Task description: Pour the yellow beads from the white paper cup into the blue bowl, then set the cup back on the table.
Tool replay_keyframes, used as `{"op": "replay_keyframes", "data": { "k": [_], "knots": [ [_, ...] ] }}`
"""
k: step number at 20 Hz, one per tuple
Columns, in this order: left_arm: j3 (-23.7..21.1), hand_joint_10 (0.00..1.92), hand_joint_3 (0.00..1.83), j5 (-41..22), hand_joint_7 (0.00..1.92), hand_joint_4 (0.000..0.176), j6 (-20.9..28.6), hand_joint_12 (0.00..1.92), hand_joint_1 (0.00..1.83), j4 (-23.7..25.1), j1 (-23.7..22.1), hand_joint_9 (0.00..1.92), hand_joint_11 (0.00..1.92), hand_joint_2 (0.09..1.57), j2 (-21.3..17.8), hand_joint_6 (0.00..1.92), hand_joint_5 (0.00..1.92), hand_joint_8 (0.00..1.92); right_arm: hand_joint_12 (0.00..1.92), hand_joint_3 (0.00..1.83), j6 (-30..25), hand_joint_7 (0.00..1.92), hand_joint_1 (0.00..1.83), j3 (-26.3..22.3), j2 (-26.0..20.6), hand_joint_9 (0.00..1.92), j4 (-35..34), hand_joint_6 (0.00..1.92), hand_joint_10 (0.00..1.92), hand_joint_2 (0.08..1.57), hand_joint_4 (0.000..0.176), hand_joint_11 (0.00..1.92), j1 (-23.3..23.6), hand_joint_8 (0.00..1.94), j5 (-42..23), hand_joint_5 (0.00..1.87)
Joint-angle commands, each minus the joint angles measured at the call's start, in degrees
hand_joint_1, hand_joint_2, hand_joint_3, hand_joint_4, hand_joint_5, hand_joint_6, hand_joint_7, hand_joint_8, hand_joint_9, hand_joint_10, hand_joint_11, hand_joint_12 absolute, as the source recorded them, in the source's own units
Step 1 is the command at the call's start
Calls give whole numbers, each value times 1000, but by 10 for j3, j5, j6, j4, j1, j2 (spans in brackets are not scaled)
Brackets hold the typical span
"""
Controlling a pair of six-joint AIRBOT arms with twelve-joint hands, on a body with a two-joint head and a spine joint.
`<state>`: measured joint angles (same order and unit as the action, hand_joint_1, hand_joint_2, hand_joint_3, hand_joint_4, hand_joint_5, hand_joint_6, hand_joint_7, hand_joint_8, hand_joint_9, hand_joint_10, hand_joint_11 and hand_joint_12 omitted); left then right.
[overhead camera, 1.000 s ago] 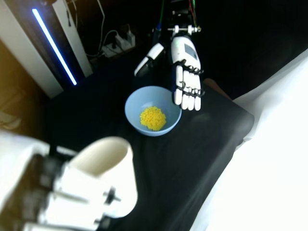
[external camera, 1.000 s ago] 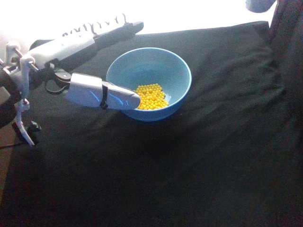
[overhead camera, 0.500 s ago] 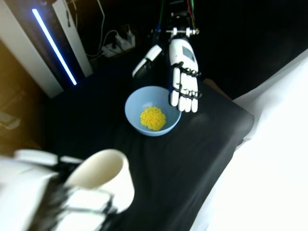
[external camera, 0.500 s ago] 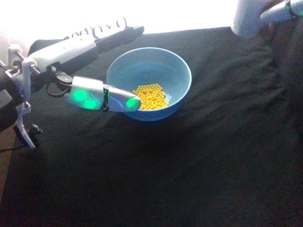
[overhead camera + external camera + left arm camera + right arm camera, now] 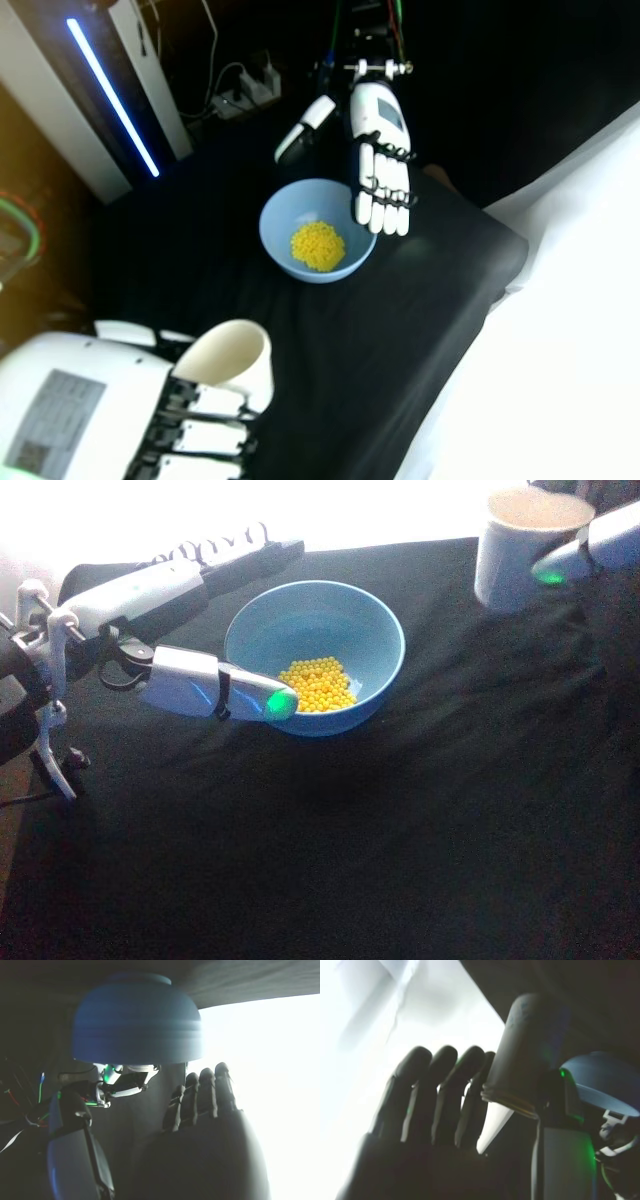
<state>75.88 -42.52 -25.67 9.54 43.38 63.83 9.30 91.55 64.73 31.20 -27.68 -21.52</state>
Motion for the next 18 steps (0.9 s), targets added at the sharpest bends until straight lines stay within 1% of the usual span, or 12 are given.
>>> {"op": "replay_keyframes", "data": {
  "k": [1, 2, 3, 4, 5, 6, 7, 8, 9, 11, 13, 18],
  "knots": [
    [2, 7, 0, -70, 92, 46, 6, 8, 621, -15, -4, 63, 17, 808, 3, 0, 0, 2, 1921, 0, 0, 800, 1252, 5, 2, 602, -27, 497, 1598, 1137, 0, 457, 0, 1461, -53, 1145],
    [2, 7, 0, -71, 92, 37, 6, 4, 623, -15, -4, 63, 7, 819, 3, 0, 0, 2, 1921, 0, 0, 794, 1250, 7, 5, 589, -29, 473, 1740, 1137, 0, 478, -4, 1475, -53, 1157],
    [2, 1, 0, -72, 85, 31, 6, 3, 619, -17, -3, 50, 4, 821, 3, 0, 0, 0, 1921, 0, 0, 648, 1211, 9, 9, 391, -34, 626, 1512, 1057, 0, 196, -11, 1023, -53, 1164],
    [2, 4, 2, -73, 86, 24, 6, 14, 599, -17, -3, 57, 29, 826, 3, 0, 0, 1, 1921, 4, 0, 488, 1058, 10, 11, 207, -35, 1021, 1665, 1136, 21, 38, -15, 1196, -53, 947],
    [2, 6, 2, -73, 100, 16, 6, 20, 594, -17, -3, 64, 41, 827, 3, 0, 0, 7, 1921, 3, 0, 427, 1013, 11, 14, 151, -36, 1147, 1731, 1166, 74, 7, -18, 1293, -53, 876],
    [2, 8, 2, -73, 108, 24, 6, 22, 595, -17, -3, 70, 43, 826, 3, 0, 0, 9, 1921, 3, 0, 414, 1003, 12, 15, 140, -36, 1173, 1745, 1172, 85, 1, -20, 1314, -53, 862],
    [2, 6, 2, -73, 102, 20, 6, 20, 596, -17, -2, 67, 38, 828, 3, 0, 0, 6, 1921, 3, 0, 410, 1001, 12, 17, 137, -36, 1179, 1748, 1173, 88, 0, -23, 1320, -53, 859],
    [2, 11, 1, -73, 118, 35, 6, 23, 591, -17, -2, 85, 41, 825, 3, 0, 0, 9, 1921, 2, 0, 408, 1000, 12, 17, 136, -35, 1181, 1750, 1174, 90, 0, -25, 1325, -53, 857],
    [2, 11, 1, -73, 118, 35, 6, 23, 591, -17, -2, 85, 41, 825, 3, 0, 0, 9, 1921, 2, 0, 408, 1000, 12, 18, 136, -34, 1181, 1750, 1174, 90, 0, -26, 1325, -53, 857],
    [3, 1, 7, -73, 103, 12, 6, 10, 609, -17, -2, 59, 8, 841, 3, 0, 0, 1, 1921, 2, 0, 406, 999, 12, 18, 136, -32, 1181, 1751, 1174, 91, 0, -26, 1328, -53, 857],
    [3, 5, 1, -73, 110, 35, 6, 16, 607, -17, -2, 67, 19, 831, 3, 0, 0, 3, 1921, 2, 0, 406, 999, 11, 15, 136, -30, 1182, 1751, 1175, 91, 0, -26, 1329, -53, 857],
    [5, 7, 0, -72, 108, 42, 6, 17, 625, -17, -2, 83, 14, 826, 5, 0, 0, 0, 1921, 1, 0, 404, 998, 10, 12, 135, -23, 1183, 1752, 1175, 91, 0, -26, 1333, -53, 856]
  ]
}}
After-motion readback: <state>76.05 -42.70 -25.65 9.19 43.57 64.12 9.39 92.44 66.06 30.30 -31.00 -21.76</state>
